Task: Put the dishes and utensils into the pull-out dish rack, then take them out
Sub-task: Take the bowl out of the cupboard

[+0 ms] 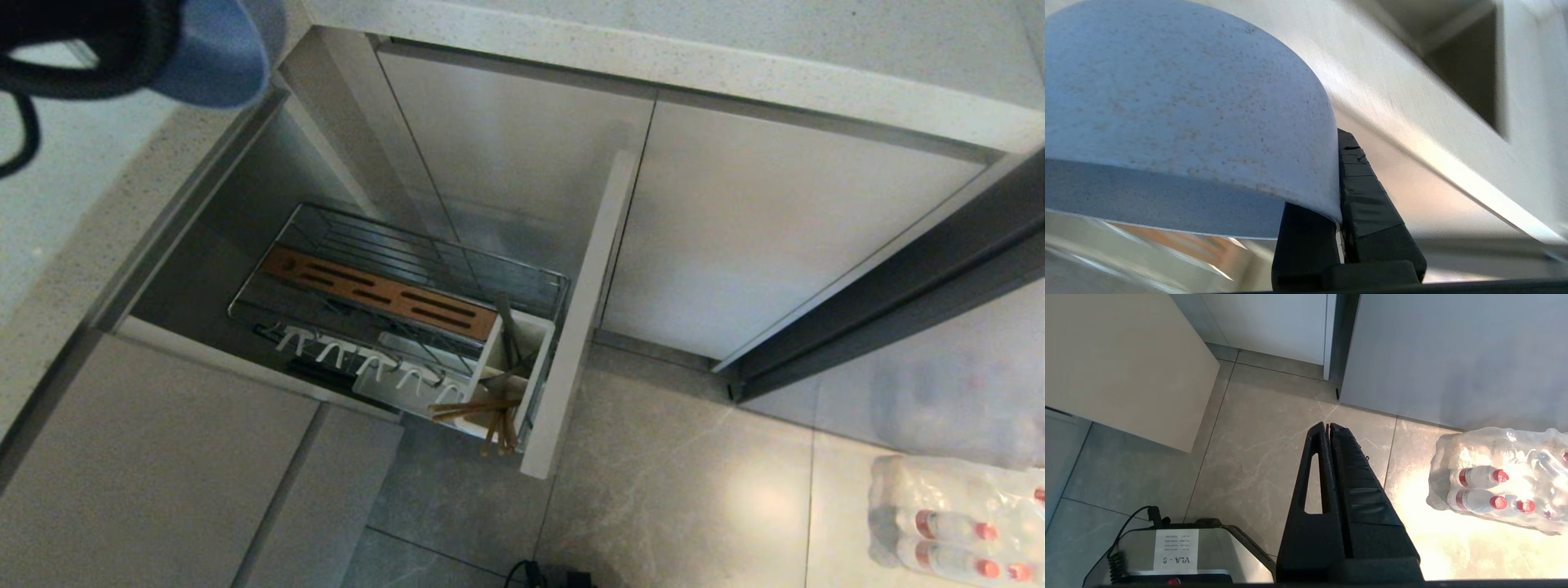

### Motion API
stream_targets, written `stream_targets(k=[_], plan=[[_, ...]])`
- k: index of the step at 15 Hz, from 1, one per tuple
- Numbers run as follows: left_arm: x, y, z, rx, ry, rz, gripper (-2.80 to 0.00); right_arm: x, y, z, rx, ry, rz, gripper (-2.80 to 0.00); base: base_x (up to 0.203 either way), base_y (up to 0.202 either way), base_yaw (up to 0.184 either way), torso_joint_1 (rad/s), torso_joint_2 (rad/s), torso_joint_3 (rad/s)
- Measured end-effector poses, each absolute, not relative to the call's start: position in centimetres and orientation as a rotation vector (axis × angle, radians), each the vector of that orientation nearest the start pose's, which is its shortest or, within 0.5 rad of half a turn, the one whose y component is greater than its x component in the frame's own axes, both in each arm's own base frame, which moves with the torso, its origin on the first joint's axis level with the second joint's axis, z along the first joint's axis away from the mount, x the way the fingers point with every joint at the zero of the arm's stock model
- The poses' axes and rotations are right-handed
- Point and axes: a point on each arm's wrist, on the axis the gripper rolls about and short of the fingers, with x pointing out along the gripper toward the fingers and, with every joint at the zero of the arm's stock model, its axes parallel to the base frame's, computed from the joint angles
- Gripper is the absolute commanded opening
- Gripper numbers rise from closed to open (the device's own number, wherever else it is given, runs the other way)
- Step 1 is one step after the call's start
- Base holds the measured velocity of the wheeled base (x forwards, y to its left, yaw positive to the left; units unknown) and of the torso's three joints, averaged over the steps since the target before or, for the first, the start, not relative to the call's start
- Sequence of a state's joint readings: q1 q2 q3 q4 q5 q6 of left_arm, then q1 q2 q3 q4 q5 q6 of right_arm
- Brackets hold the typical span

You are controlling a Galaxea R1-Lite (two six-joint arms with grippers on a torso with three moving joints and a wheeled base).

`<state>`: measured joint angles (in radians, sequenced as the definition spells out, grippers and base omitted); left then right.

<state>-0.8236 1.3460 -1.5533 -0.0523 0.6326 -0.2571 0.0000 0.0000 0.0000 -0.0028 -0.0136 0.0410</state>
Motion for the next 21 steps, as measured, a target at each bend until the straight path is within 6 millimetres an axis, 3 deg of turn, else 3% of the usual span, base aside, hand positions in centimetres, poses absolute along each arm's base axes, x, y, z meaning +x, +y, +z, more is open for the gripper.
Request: stream_targets(k=[5, 11, 15, 21], plan=[[12.9, -5.5, 45.4, -0.136, -0.319, 0.064, -2.8, -2.3, 0.0, 7.6, 0.041, -0.003, -0.013, -2.8, 0.0, 0.0, 0.0, 0.0, 0.0, 0.0], [10.7, 0.6, 44.3, 0.158, -0.122, 0.308, -2.8, -2.3, 0.0, 7.6, 0.041, -0.003, -0.014, -2.8, 0.0, 0.0, 0.0, 0.0, 0.0, 0.0], [7.5, 2.3, 43.6, 0.231, 0.083, 0.389, -2.8, -2.3, 0.0, 7.6, 0.041, -0.003, -0.014, -2.8, 0.0, 0.0, 0.0, 0.0, 0.0, 0.0], [4.4, 2.5, 41.7, 0.244, 0.411, 0.502, -2.8, -2.3, 0.0, 7.6, 0.041, -0.003, -0.013, -2.8, 0.0, 0.0, 0.0, 0.0, 0.0, 0.0]])
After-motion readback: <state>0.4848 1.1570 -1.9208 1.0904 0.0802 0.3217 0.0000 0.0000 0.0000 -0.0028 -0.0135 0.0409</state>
